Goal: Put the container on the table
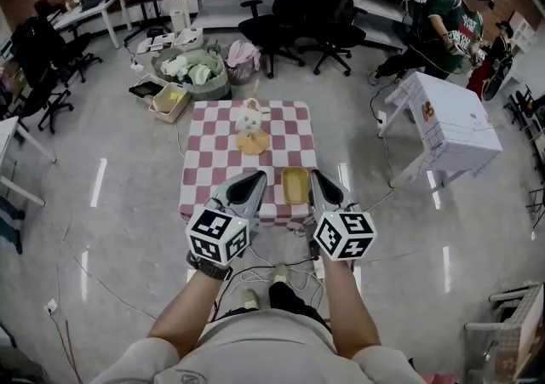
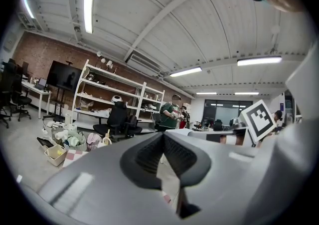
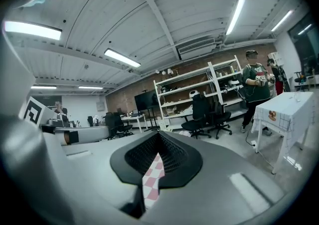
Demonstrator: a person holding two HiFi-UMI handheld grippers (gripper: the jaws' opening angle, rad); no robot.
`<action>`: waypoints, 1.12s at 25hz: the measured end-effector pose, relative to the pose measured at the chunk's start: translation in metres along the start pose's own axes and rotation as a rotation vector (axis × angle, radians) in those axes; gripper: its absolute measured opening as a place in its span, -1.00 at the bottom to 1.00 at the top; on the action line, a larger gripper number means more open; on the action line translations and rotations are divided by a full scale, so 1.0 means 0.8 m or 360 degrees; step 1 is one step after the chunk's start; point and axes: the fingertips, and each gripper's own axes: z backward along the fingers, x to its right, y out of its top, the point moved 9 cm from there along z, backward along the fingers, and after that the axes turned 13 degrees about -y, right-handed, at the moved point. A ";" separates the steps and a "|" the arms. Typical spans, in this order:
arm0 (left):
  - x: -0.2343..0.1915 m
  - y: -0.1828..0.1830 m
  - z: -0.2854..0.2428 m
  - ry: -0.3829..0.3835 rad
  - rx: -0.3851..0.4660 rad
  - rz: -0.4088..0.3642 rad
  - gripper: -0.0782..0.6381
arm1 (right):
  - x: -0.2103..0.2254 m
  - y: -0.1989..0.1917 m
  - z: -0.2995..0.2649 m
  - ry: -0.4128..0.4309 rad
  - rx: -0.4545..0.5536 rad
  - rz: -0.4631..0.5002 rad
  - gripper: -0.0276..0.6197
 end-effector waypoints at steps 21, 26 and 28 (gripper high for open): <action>0.025 0.036 0.016 0.0005 0.0108 -0.0100 -0.76 | -0.018 0.026 0.031 0.0030 0.0089 0.0054 -0.89; 0.024 0.034 0.014 0.0008 0.0108 -0.0102 -0.76 | -0.016 0.022 0.029 0.0031 0.0085 0.0059 -0.89; 0.025 0.034 0.013 0.0007 0.0105 -0.0102 -0.76 | -0.016 0.023 0.030 0.0031 0.0083 0.0061 -0.89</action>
